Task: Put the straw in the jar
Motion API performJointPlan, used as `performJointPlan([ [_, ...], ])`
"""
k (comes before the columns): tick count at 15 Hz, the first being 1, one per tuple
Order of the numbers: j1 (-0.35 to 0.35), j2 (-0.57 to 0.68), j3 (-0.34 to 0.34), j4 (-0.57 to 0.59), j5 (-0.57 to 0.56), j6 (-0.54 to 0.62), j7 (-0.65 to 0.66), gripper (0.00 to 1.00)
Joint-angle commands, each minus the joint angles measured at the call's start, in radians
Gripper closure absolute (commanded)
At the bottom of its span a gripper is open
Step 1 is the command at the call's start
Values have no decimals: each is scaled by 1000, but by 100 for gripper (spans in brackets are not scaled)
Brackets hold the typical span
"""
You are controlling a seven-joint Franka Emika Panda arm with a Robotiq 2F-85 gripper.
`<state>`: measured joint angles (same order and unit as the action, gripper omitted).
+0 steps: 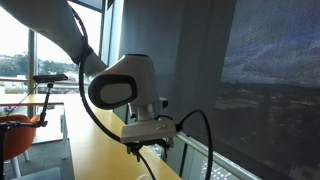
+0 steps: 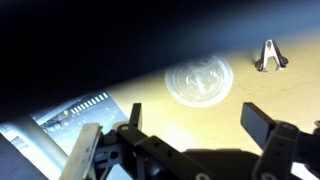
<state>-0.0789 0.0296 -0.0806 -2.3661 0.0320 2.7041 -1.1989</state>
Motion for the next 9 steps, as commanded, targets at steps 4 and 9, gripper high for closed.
performJointPlan([
  [4,-1,-14,3,11,-57,-2,182,0],
  [9,0,-17,3,11,-60,-3,201,0],
])
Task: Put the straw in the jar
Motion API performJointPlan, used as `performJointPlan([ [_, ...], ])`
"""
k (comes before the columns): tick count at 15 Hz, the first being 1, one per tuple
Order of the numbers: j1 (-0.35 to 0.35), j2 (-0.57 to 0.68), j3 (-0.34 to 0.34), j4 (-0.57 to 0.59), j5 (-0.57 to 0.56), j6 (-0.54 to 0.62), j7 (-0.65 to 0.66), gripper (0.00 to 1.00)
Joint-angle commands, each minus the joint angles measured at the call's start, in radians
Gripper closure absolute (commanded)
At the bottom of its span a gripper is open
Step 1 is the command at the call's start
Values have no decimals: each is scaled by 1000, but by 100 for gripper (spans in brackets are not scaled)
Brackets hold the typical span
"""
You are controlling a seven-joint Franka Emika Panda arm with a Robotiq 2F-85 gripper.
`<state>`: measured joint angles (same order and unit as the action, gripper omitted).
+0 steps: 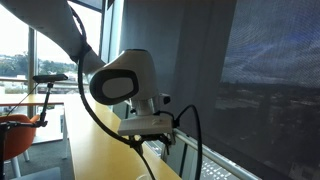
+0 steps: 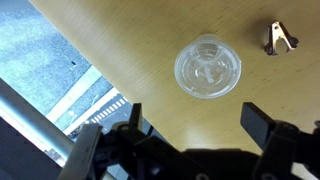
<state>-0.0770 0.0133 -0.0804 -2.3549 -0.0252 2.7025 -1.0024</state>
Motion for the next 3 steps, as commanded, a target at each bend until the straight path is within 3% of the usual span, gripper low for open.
performJointPlan([
  [1,-2,0,3,0,-3,-1,5,0],
  [3,-2,0,3,0,-3,-1,5,0],
])
